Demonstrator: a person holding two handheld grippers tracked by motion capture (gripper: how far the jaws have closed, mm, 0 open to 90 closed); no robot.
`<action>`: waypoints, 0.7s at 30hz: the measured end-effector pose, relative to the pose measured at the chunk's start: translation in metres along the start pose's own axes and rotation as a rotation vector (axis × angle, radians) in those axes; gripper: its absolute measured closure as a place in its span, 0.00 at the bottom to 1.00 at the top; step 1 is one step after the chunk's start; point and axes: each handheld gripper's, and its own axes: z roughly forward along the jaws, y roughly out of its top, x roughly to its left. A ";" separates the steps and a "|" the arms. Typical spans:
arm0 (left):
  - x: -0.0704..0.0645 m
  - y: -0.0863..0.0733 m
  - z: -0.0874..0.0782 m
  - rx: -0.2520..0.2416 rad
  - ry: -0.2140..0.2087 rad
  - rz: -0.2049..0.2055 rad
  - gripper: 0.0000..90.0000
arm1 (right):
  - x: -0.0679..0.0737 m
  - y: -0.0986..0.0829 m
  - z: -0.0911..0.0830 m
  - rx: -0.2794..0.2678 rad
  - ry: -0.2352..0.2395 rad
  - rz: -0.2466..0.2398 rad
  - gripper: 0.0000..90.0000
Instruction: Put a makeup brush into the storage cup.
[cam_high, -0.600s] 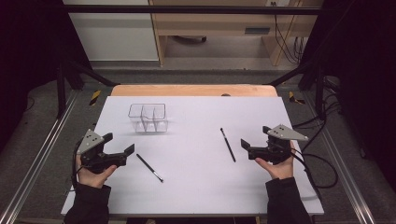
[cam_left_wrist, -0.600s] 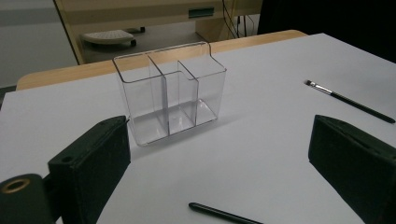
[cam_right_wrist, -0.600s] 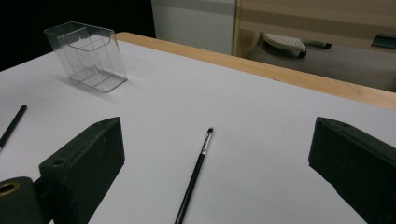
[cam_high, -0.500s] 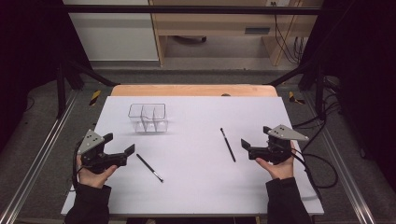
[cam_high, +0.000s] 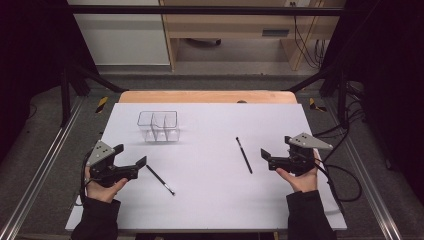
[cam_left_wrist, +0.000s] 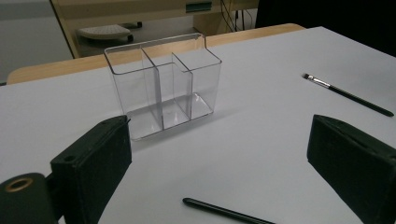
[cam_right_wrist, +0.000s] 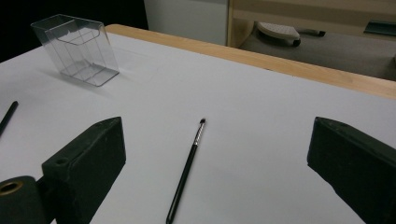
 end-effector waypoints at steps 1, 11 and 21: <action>-0.001 0.000 0.000 0.001 -0.001 0.003 0.06 | 0.001 0.000 0.001 0.010 -0.001 0.001 0.05; -0.003 -0.001 0.003 0.010 -0.003 0.006 0.07 | 0.010 0.003 0.012 0.062 -0.008 -0.030 0.06; -0.005 -0.002 0.006 0.022 -0.006 0.015 0.07 | 0.018 0.011 0.021 0.120 -0.013 -0.037 0.08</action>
